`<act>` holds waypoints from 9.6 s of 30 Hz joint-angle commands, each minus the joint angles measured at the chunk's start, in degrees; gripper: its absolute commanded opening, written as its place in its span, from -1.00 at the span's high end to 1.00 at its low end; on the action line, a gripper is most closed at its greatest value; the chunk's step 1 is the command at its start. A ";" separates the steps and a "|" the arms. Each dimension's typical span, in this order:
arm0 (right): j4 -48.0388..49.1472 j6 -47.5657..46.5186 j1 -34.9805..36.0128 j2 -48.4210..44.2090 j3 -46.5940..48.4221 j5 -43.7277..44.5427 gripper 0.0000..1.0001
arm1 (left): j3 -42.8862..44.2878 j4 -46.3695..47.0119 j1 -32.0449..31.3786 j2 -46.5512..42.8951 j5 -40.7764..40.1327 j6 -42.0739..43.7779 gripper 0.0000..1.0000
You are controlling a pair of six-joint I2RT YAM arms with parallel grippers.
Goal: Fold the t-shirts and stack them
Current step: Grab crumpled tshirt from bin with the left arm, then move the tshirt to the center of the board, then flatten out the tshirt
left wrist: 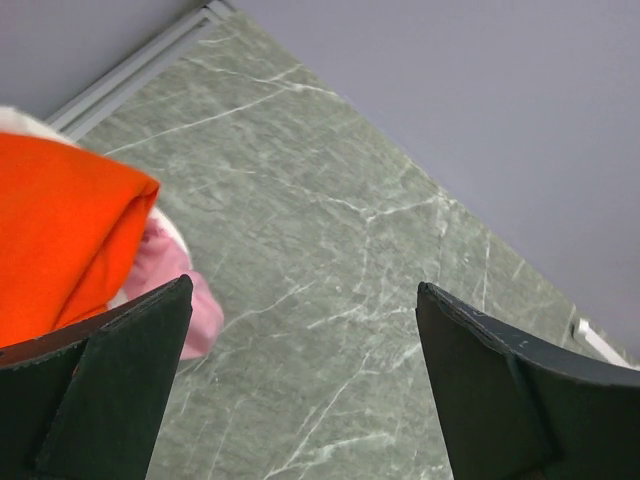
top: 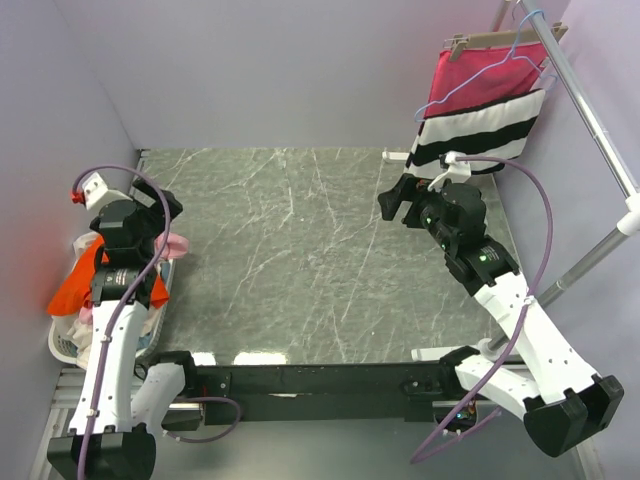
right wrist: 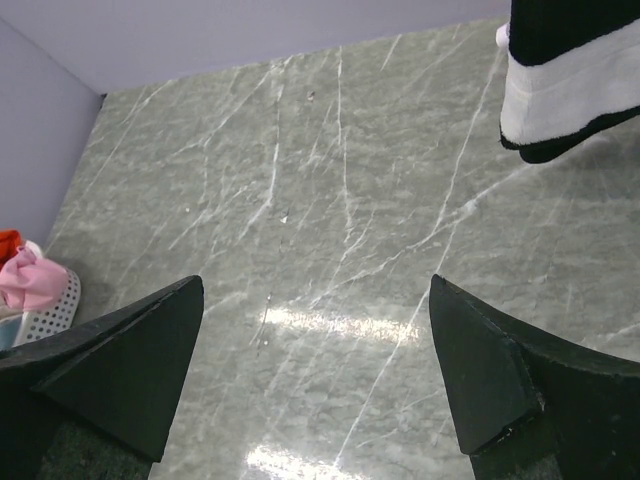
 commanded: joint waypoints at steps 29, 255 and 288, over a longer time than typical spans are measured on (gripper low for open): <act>-6.33 1.28 0.22 12.46 8.31 -9.22 -0.99 | -0.65 -26.72 1.66 3.81 -40.08 -27.08 -0.98; -16.28 7.53 3.65 26.92 6.19 16.82 -0.69 | 5.84 0.09 -14.69 32.20 8.53 -0.80 -0.80; -11.70 -4.35 -8.57 59.74 25.10 -1.83 -0.56 | 12.08 10.02 -16.71 55.50 15.91 -1.58 0.49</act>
